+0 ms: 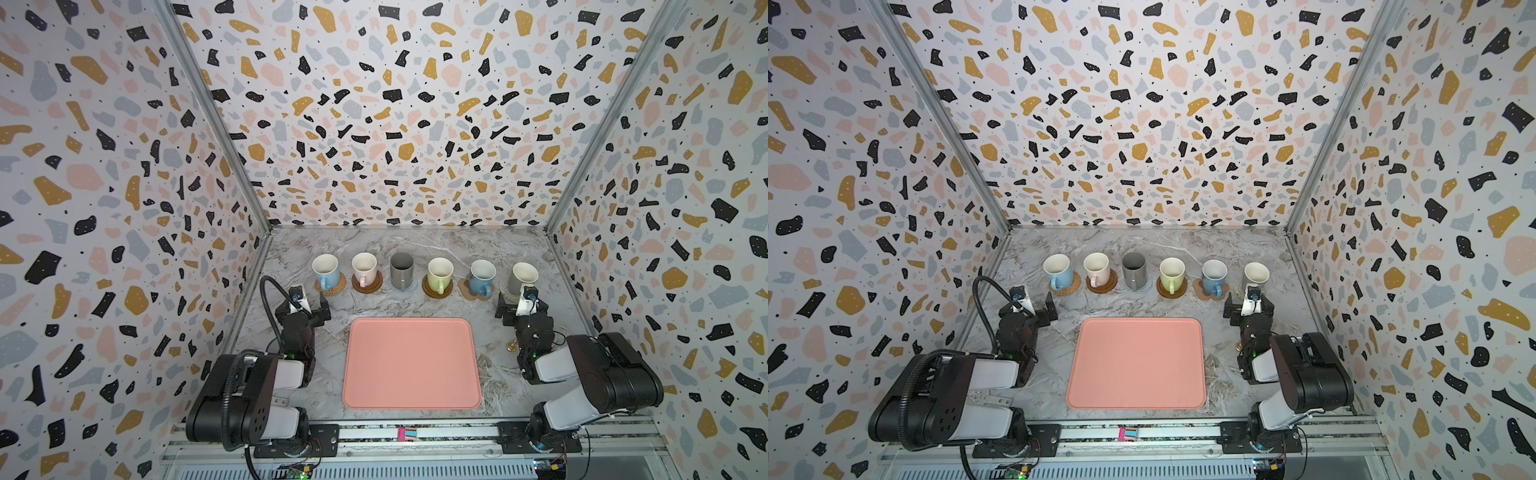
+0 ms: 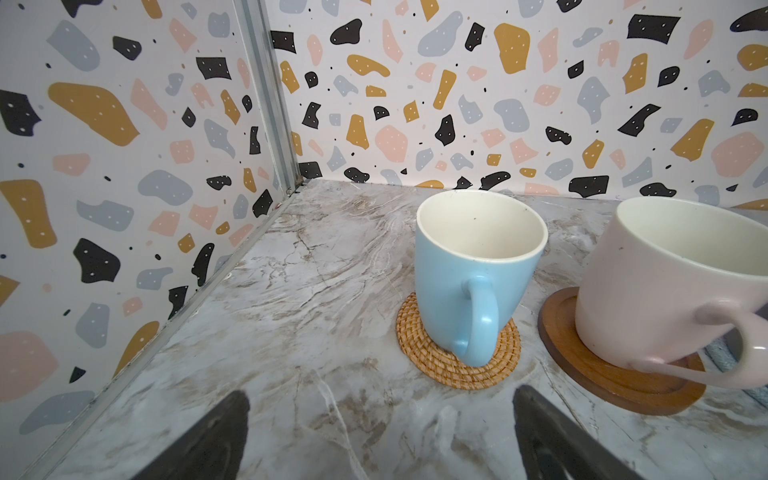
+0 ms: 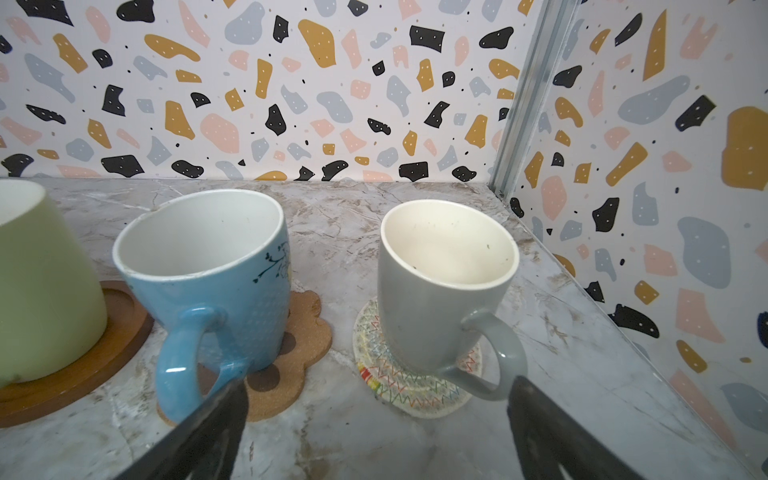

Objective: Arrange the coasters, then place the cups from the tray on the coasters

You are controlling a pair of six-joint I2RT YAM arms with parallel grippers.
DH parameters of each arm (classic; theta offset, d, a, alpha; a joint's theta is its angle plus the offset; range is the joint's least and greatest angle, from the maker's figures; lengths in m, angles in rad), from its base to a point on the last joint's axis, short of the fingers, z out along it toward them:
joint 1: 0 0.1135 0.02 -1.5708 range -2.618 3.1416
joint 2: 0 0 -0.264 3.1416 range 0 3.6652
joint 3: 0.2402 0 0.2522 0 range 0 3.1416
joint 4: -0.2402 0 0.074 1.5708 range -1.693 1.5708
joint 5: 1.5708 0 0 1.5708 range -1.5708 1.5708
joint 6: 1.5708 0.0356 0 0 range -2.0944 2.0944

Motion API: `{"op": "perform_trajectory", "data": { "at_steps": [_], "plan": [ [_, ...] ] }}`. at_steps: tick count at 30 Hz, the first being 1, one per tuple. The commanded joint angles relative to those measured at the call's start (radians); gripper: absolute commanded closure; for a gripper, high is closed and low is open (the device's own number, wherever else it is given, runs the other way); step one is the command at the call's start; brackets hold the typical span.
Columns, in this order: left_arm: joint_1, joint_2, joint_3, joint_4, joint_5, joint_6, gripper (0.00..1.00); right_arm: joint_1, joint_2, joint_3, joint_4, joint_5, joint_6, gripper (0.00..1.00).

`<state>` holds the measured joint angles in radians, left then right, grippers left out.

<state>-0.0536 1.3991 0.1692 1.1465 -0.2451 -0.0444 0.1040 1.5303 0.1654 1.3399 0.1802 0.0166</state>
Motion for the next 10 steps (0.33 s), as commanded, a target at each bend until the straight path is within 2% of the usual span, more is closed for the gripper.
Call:
{"op": "perform_trajectory", "data": {
  "at_steps": [1, 7, 10],
  "plan": [
    [-0.005, -0.004, -0.007, 0.061, -0.006, 0.009, 0.01, 0.000, -0.016, 0.006, 0.031, 0.012, -0.010, 0.01],
    [-0.006, -0.005, -0.006, 0.061, -0.006, 0.010, 0.00, -0.012, -0.002, 0.032, -0.004, -0.006, -0.002, 0.01],
    [-0.005, -0.004, -0.005, 0.061, -0.006, 0.010, 0.01, 0.000, -0.017, 0.000, 0.042, -0.006, -0.017, 0.01]
  ]
}}
